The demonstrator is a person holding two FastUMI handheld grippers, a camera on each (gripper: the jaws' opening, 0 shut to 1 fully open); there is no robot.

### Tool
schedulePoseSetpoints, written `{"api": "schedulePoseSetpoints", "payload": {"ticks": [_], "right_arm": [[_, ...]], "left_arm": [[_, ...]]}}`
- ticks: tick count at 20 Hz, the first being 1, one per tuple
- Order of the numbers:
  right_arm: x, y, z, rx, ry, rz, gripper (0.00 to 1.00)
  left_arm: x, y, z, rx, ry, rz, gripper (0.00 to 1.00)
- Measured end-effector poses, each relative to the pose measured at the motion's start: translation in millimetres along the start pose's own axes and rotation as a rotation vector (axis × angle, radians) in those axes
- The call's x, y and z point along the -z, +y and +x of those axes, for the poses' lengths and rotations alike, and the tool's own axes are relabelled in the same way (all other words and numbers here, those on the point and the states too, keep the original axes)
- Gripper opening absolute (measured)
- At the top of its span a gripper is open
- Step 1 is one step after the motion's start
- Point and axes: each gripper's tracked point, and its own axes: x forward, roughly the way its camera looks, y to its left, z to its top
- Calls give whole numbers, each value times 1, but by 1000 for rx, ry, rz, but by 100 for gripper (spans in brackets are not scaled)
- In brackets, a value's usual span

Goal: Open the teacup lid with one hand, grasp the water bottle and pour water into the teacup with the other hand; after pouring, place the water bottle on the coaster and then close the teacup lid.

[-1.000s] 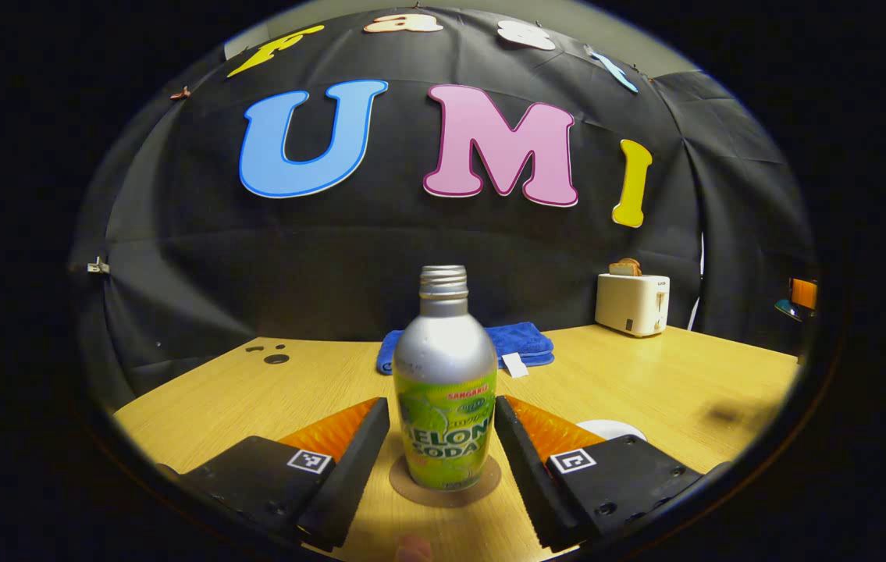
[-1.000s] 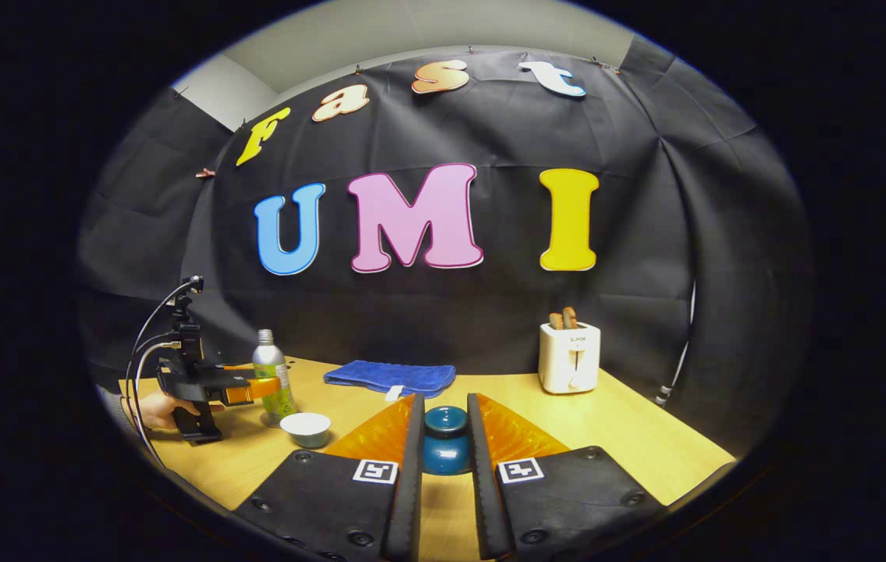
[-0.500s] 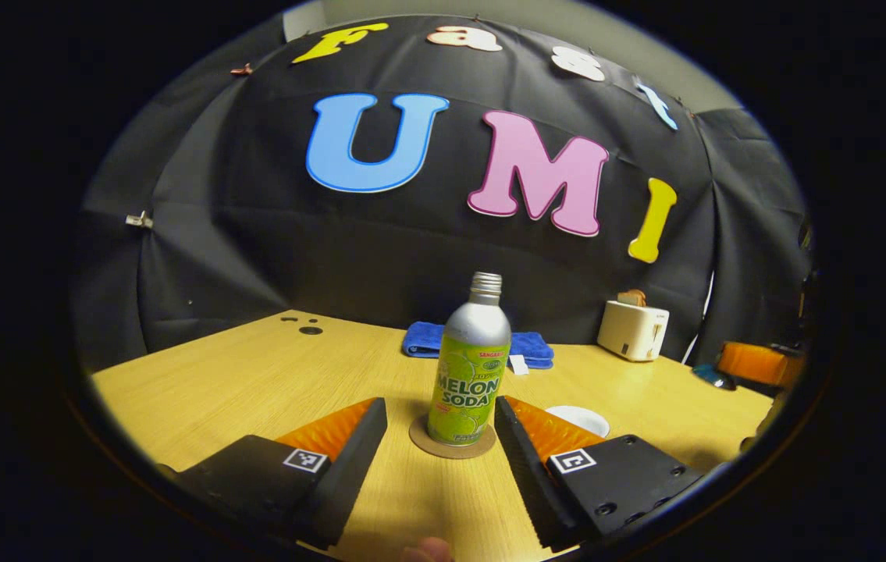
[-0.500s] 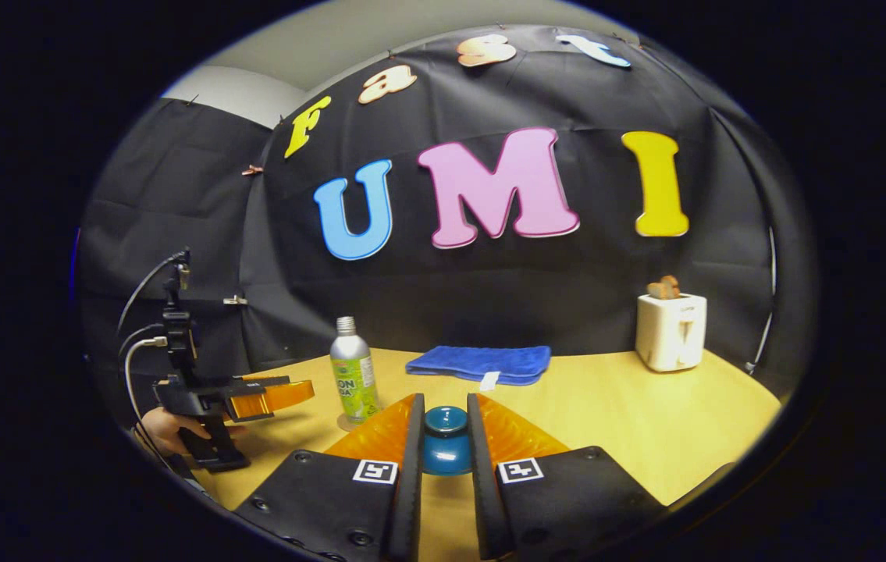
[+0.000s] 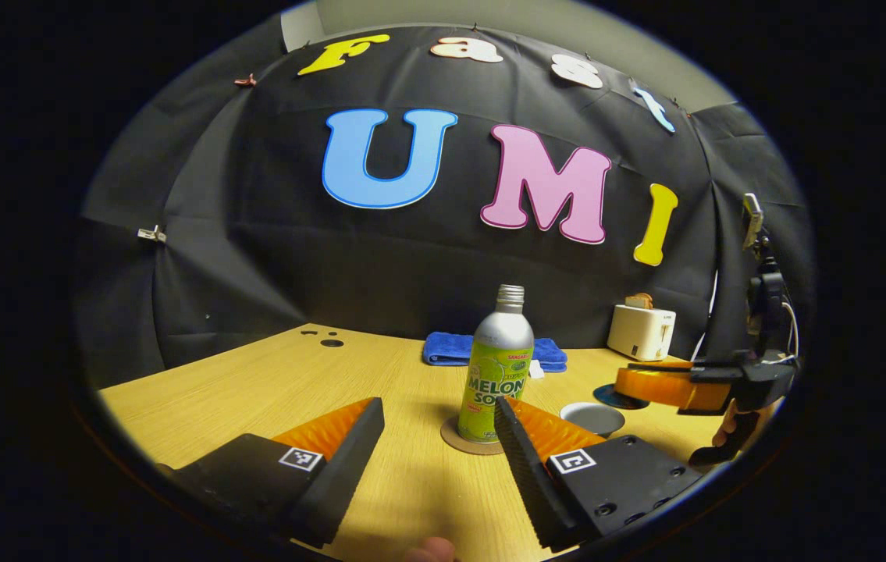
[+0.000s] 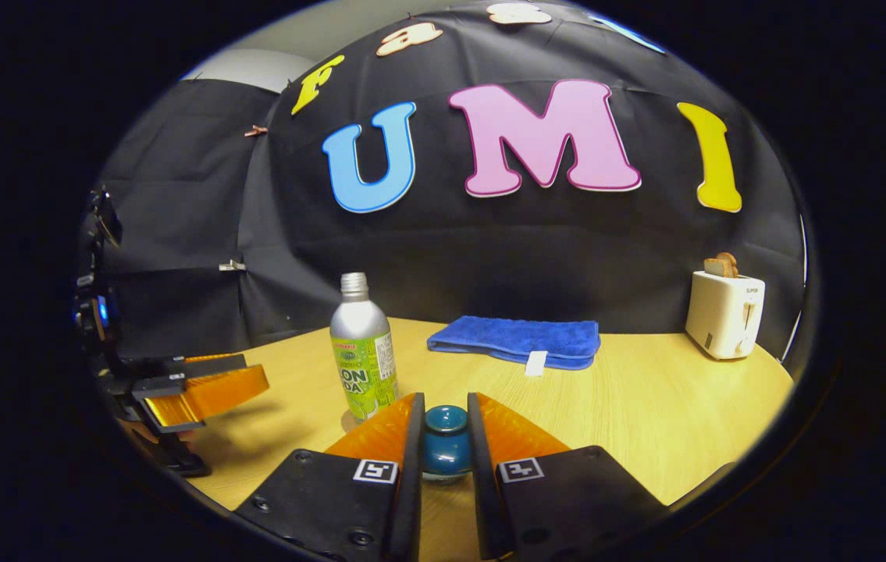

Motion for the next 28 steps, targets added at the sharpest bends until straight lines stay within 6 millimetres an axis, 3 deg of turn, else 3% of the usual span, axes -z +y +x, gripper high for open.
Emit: {"api": "schedulePoseSetpoints", "payload": {"ticks": [5, 6, 16, 19, 23, 28], "right_arm": [[17, 0, 13, 7, 48, -14, 27], [17, 1, 14, 5, 50, -13, 32], [25, 2, 15, 12, 73, -27, 35], [5, 1, 6, 16, 4, -16, 83], [-29, -2, -27, 44, -105, -71, 87], [-63, -3, -84, 57, -226, -98, 95]], "left_arm": [[2, -1, 2, 12, 8, 14, 90], [1, 0, 2, 11, 8, 16, 90], [0, 1, 1, 7, -2, 12, 90], [0, -1, 0, 7, -7, 12, 90], [-2, -6, -1, 17, -15, 9, 90], [-5, -22, -3, 55, -29, 18, 90]]}}
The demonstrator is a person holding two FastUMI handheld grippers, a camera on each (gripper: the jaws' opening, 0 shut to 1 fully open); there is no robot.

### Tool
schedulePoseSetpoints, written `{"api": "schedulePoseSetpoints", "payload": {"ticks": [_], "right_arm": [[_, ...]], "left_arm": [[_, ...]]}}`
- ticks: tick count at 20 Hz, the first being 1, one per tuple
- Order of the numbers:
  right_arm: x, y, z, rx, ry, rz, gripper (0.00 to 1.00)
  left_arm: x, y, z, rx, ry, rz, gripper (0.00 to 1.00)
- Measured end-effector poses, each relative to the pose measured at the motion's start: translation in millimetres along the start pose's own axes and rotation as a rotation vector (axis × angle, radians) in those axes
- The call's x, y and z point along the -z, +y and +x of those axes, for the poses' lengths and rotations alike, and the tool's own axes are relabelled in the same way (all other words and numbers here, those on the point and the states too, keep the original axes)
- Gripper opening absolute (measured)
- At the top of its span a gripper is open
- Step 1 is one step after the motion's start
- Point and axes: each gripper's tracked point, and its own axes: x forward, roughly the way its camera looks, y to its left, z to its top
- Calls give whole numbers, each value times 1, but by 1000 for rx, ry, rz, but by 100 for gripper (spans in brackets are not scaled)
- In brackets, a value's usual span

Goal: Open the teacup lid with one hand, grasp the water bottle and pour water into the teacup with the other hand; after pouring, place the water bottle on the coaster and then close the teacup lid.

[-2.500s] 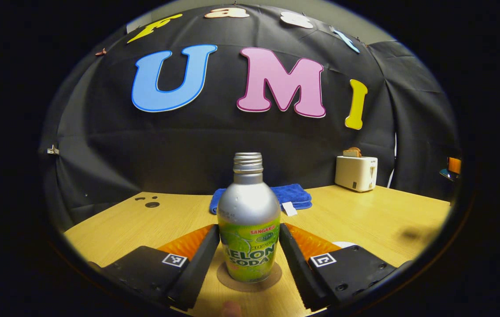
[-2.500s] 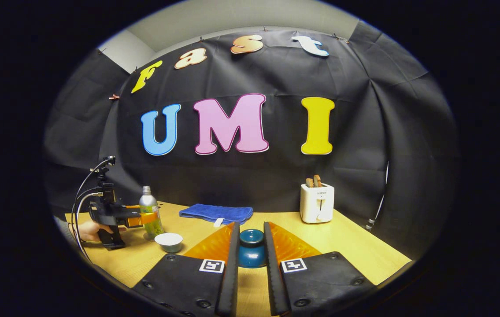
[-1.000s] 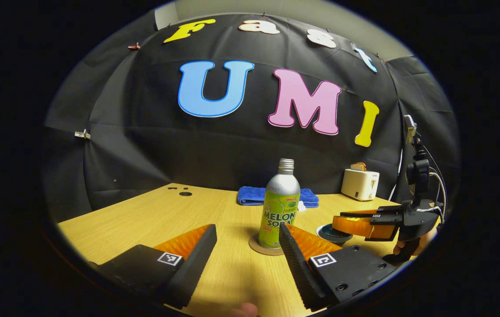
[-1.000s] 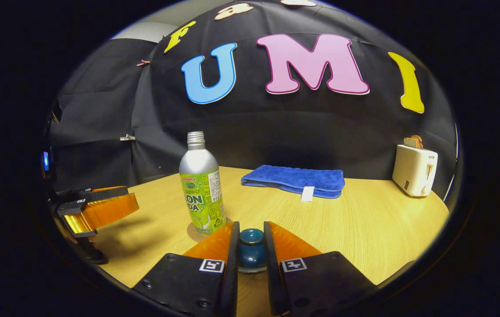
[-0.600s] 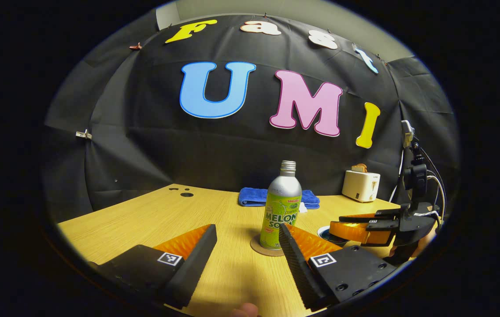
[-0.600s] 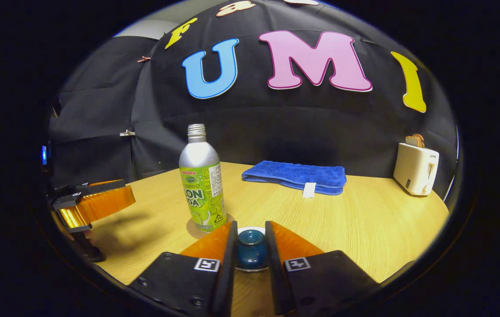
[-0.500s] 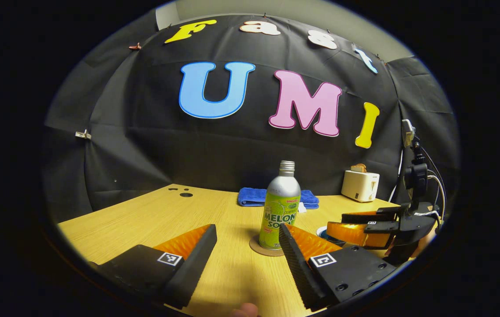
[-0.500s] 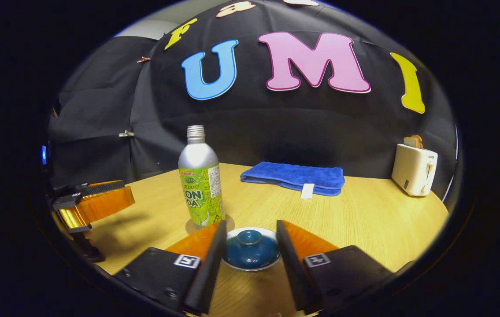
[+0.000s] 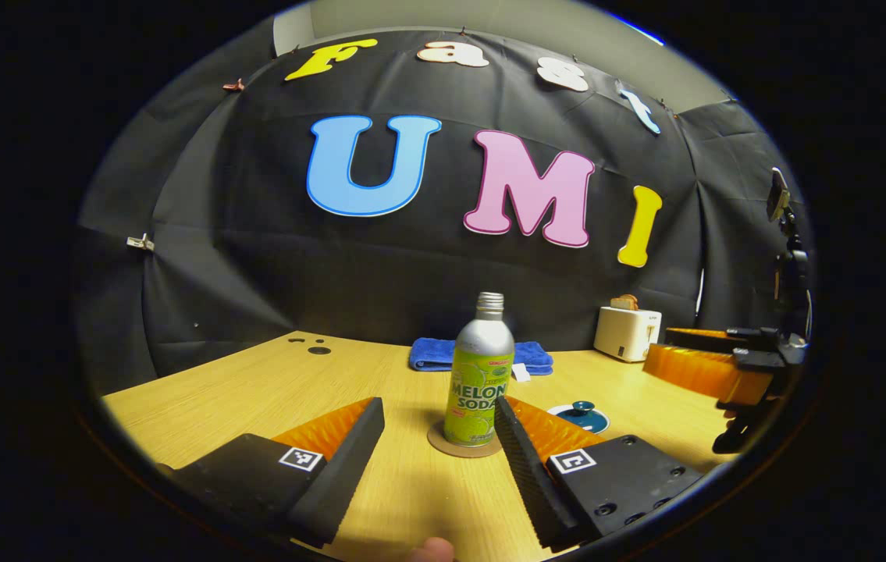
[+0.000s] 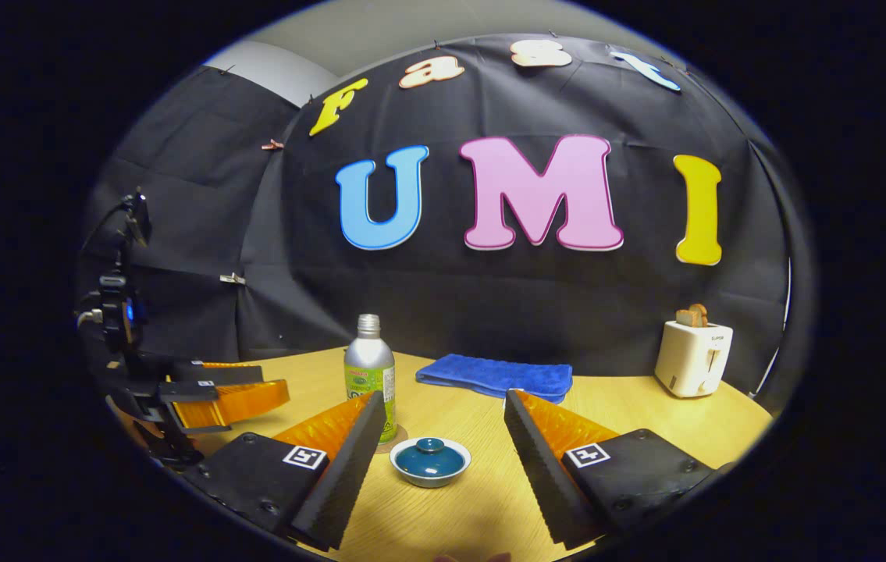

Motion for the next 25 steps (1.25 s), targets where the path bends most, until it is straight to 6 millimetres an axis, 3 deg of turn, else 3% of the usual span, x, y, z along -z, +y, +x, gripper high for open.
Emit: {"api": "schedulePoseSetpoints", "payload": {"ticks": [4, 8, 14, 25], "right_arm": [[-6, -18, -36, 29, -29, 9, 98], [9, -46, -53, 88, -5, 7, 98], [24, -48, -53, 88, 20, 44, 98], [15, -47, -54, 87, -4, 30, 98]], "left_arm": [[-1, -10, 0, 15, -8, 20, 91], [-10, -6, 0, -47, -40, 27, 95], [-3, -20, -3, -19, -17, 40, 95], [-1, -16, -10, -25, -17, 44, 95]]}}
